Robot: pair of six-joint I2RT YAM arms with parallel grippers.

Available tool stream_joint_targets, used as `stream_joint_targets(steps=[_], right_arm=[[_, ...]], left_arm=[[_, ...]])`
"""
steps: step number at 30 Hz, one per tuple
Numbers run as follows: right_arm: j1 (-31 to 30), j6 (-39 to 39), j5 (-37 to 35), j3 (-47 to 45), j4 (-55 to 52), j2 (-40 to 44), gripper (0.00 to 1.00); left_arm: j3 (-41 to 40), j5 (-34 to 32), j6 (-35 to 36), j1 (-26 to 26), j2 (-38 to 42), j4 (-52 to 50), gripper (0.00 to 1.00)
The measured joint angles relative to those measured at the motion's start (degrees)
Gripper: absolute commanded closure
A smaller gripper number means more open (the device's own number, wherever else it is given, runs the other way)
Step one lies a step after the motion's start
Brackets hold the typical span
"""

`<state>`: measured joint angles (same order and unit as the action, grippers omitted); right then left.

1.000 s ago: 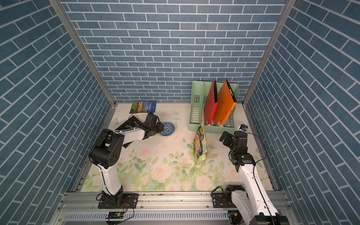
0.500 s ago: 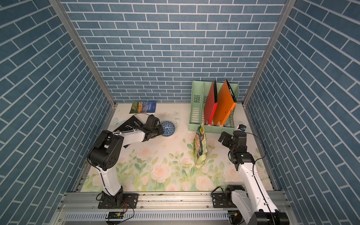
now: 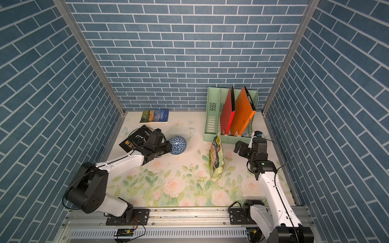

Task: Pour the oats into the breakfast bowl
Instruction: Pick up the bowl from the center of the board, then place the bowl at the center of the board.

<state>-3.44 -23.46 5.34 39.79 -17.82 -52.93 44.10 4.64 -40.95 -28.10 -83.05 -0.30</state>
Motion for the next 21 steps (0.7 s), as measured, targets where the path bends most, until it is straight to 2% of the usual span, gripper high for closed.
stream_joint_targets(steps=[5,9,15,21], right_arm=[[-0.70,1.31,1.77,2.23,-2.12,0.13,0.00],[-1.46,1.42,2.75,3.06,-3.91,0.55,0.00],[-4.02,1.44,3.52,4.61,-6.47,0.63,0.00],[-6.38,1.44,3.58,6.21,-8.02,0.61,0.06]], left_arm=[[-9.62,1.84,-6.62,-7.89,7.13,-0.42,1.00],[-13.90,1.75,-12.31,-13.03,10.95,-1.62,1.00],[-13.60,-1.68,-17.86,-18.97,12.37,-3.50,0.98],[-11.93,-4.26,-21.18,-22.88,7.48,-5.95,0.99]])
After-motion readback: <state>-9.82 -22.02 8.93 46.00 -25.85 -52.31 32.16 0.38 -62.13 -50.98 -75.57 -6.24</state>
